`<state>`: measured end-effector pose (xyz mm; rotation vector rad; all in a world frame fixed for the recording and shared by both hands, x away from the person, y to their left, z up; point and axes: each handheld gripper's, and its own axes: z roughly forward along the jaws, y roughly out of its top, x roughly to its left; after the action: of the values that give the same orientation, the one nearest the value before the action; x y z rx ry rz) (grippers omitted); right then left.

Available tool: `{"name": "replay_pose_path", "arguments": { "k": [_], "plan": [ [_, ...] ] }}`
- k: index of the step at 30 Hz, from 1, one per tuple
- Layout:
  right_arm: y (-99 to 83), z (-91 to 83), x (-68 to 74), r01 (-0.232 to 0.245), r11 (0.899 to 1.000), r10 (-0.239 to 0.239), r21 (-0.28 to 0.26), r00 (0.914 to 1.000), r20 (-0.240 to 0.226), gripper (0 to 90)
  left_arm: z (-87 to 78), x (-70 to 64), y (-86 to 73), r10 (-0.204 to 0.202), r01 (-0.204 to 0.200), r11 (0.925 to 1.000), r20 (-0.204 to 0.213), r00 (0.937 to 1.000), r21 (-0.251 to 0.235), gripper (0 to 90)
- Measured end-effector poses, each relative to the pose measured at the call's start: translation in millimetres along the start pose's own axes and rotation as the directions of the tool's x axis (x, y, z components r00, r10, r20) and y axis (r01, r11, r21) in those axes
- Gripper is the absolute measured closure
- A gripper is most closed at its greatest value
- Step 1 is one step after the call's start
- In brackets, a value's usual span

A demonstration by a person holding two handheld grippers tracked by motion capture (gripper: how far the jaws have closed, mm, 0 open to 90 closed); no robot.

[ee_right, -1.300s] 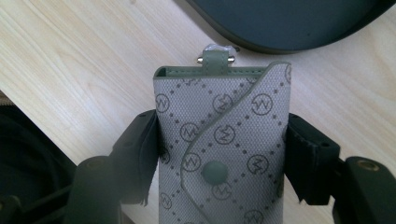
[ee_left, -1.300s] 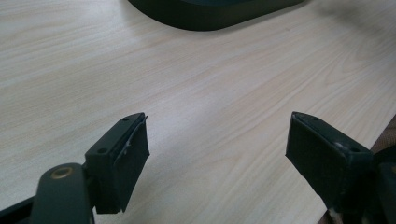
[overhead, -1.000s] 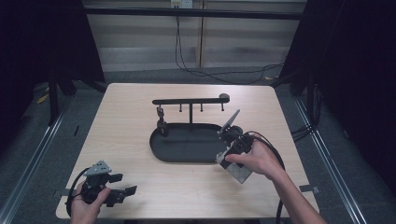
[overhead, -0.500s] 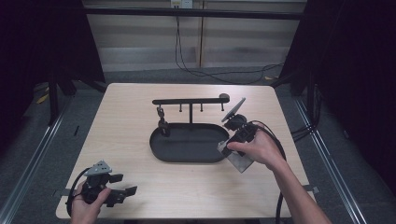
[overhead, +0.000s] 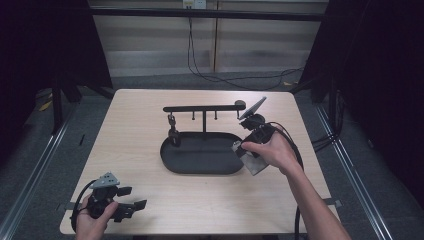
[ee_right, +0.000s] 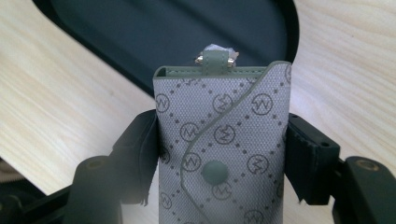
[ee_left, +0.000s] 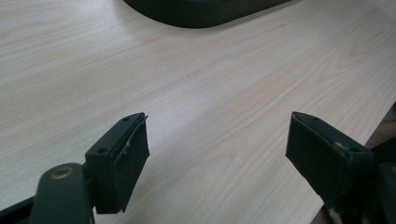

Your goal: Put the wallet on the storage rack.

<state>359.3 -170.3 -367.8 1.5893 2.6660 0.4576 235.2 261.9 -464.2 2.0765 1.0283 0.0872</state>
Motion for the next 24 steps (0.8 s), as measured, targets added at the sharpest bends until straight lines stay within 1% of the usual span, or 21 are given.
{"name": "replay_pose_path", "arguments": {
  "k": [1,6,9,12,14,15,17,19,21,22,24],
  "plan": [
    [0.4,0.6,-1.9,-0.007,1.000,0.006,-0.012,1.0000,-0.005,34.3,-0.1,0.0,-0.1,-0.001,0.001,1.0000,-0.002,1.0000,-0.001,21.0],
    [2.5,0.6,-6.6,-0.045,0.998,0.044,-0.038,0.9990,-0.011,34.3,0.0,0.7,0.2,0.005,-0.005,1.0000,0.004,1.0000,0.007,20.8],
    [3.6,2.0,-7.3,-0.055,0.997,0.054,-0.060,0.9984,-0.016,34.3,-0.1,0.6,0.3,0.005,-0.006,1.0000,0.003,1.0000,0.006,20.8],
    [4.7,4.8,-8.8,-0.088,0.993,0.086,-0.078,0.9959,-0.028,34.3,0.0,0.6,0.3,0.004,-0.004,1.0000,0.004,1.0000,0.006,20.4],
    [5.1,8.0,-11.8,-0.110,0.990,0.106,-0.088,0.9933,-0.045,34.3,0.1,0.8,0.4,0.003,-0.003,1.0000,0.002,1.0000,0.006,20.3],
    [5.4,10.2,-13.1,-0.118,0.989,0.114,-0.088,0.9922,-0.051,34.3,0.4,0.8,0.2,-0.004,0.004,1.0000,0.006,1.0000,0.006,20.2],
    [5.9,13.8,-15.6,-0.140,0.986,0.135,-0.090,0.9891,-0.058,34.3,0.3,1.0,0.2,-0.004,0.004,1.0000,0.005,1.0000,0.006,20.2],
    [6.1,17.0,-18.8,-0.162,0.981,0.155,-0.110,0.9855,-0.068,34.3,0.0,1.0,0.2,-0.009,0.009,1.0000,0.001,1.0000,-0.002,20.2],
    [6.6,20.1,-22.0,-0.183,0.976,0.174,-0.118,0.9812,-0.083,34.3,-0.7,1.7,0.4,-0.002,0.002,1.0000,0.002,1.0000,0.005,20.2],
    [6.8,21.8,-23.4,-0.191,0.973,0.181,-0.126,0.9797,-0.086,34.3,-0.5,1.2,0.2,-0.007,0.007,1.0000,0.000,1.0000,0.000,20.2],
    [7.8,24.7,-25.3,-0.210,0.969,0.198,-0.130,0.9754,-0.096,34.3,-0.8,1.4,0.4,-0.005,0.005,1.0000,-0.001,1.0000,-0.002,20.1]
  ]
}}
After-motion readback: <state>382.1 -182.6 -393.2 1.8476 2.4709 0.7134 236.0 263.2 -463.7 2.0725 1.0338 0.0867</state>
